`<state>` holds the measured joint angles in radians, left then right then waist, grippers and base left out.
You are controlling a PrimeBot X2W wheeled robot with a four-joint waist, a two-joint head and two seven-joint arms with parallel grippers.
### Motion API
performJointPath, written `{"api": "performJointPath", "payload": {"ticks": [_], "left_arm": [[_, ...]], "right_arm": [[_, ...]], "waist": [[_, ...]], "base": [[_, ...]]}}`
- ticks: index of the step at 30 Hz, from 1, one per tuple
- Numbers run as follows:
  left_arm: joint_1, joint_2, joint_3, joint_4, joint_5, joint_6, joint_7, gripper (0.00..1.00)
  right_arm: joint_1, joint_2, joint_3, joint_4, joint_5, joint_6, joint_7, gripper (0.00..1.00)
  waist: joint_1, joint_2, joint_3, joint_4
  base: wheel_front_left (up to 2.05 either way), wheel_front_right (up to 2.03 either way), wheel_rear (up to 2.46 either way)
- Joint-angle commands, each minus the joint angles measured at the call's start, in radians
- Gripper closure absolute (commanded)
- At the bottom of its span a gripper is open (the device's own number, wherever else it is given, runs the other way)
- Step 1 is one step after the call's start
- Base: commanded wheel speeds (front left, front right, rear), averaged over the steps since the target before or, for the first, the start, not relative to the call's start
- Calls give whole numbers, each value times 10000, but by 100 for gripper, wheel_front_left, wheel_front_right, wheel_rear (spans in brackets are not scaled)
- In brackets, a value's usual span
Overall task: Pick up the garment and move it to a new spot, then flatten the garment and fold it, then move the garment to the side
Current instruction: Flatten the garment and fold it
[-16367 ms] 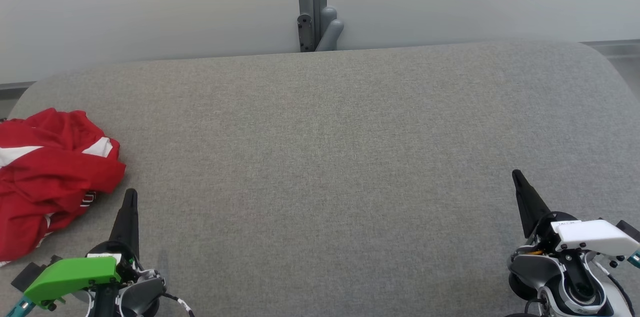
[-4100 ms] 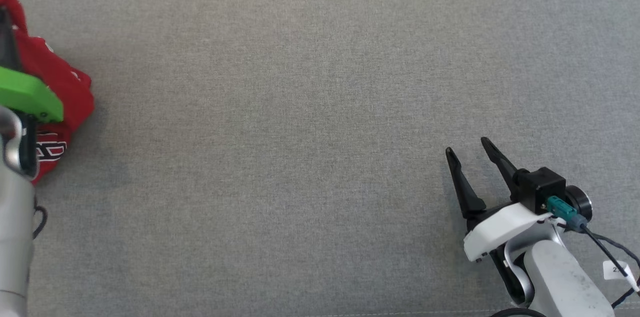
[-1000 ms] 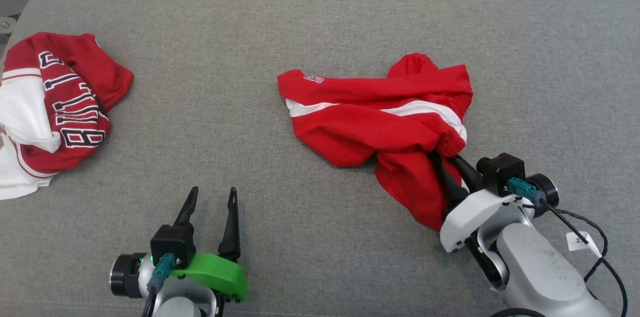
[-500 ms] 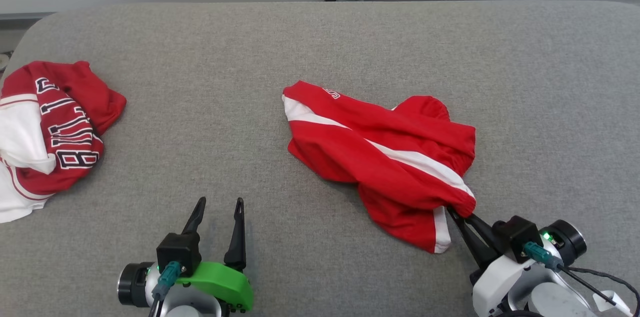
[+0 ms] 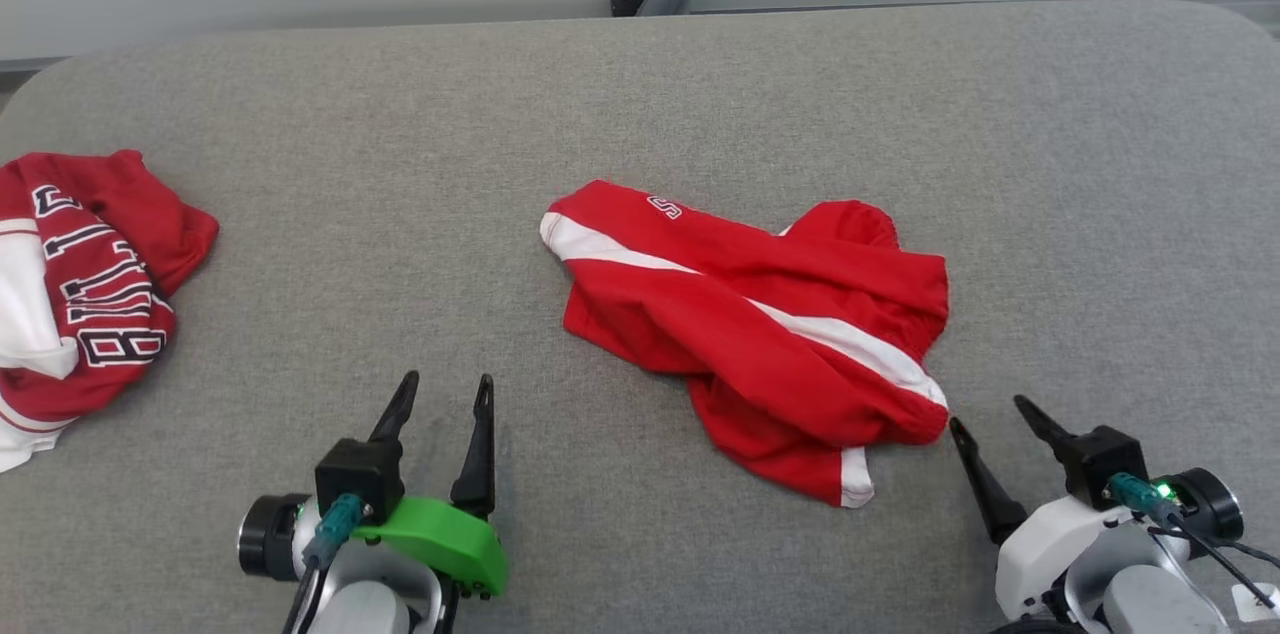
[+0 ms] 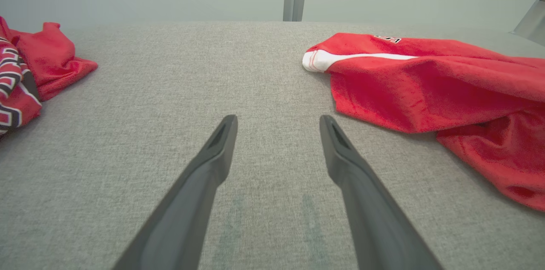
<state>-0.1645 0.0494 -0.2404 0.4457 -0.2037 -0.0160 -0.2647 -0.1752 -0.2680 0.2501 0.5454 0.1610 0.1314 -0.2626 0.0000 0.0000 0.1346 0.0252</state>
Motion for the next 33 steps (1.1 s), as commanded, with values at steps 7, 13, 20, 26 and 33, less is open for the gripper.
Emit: {"api": "performJointPath", "payload": {"ticks": [7,13,20,26,33], "left_arm": [[-1686,24,-350,1154,-777,-413,6,0],[-2904,29,-932,2924,-1505,-689,4,0],[-3592,33,-1428,3586,-1953,-734,7,0],[-3655,35,-1530,3587,-1770,-405,9,66],[-3424,35,-1142,3168,-1482,-209,6,100]], "right_arm": [[-161,272,-1127,-430,-499,-13,-34,0],[-454,538,-1042,-777,-534,-13,-34,0],[-723,663,-979,-961,-383,-14,-34,0],[-778,781,-914,-931,-404,-14,-34,0],[-654,831,-1043,-978,-301,-14,-34,0]], "waist": [[0,0,550,-794],[0,0,1103,-1407],[0,0,1565,-1845],[0,0,1588,-1937],[0,0,1497,-1830]], "base": [[0,0,0],[0,0,0],[0,0,0],[0,0,0],[0,0,0]]}}
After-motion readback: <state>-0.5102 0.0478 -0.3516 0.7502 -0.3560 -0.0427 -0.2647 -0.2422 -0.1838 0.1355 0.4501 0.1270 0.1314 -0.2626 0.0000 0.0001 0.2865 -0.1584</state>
